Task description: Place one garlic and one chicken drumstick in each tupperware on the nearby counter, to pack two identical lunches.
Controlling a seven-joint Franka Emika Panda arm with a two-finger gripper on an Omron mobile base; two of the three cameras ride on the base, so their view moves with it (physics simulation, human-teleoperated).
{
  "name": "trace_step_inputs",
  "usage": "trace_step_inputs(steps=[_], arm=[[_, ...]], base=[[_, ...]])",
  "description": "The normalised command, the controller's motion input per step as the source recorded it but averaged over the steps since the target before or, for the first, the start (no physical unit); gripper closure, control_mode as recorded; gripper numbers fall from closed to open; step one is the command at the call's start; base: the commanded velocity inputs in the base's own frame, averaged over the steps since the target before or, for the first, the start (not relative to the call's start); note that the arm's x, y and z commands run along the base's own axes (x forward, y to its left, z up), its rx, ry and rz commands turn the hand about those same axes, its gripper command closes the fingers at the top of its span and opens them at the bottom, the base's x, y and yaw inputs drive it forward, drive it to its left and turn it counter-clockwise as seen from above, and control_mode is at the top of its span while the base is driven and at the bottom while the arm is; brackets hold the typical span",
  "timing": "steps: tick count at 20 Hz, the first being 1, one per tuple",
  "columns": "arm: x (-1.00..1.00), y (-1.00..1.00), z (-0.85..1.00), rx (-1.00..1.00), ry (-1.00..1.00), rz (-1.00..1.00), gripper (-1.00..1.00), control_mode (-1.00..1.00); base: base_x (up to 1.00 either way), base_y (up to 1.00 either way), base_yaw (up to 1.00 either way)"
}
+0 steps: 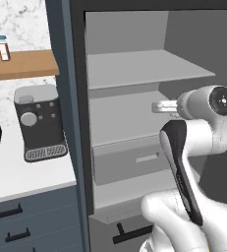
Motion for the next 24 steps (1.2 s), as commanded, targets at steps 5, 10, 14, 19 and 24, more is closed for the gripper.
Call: trace_step_inputs(steps=[5,10,14,19,24], arm=[[-0.80,0.16,-0.15,0.00,-0.11,0.00,1.00,1.00],[0.00,0.00,0.00,0.00,0.00,0.00,1.00,1.00],[0.00,0.00,0.00,0.00,0.00,0.00,1.00,1.00],[0.00,0.00,0.00,0.00,0.00,0.00,1.00,1.00],[0.00,0.00,0.00,0.00,0.00,0.00,1.00,1.00]], base=[[-0.20,0.08,0.00],[-1.00,0.46,0.01],[-0.71,0.81,0.04],[0.09,1.00,0.10],[0.35,1.00,0.14]])
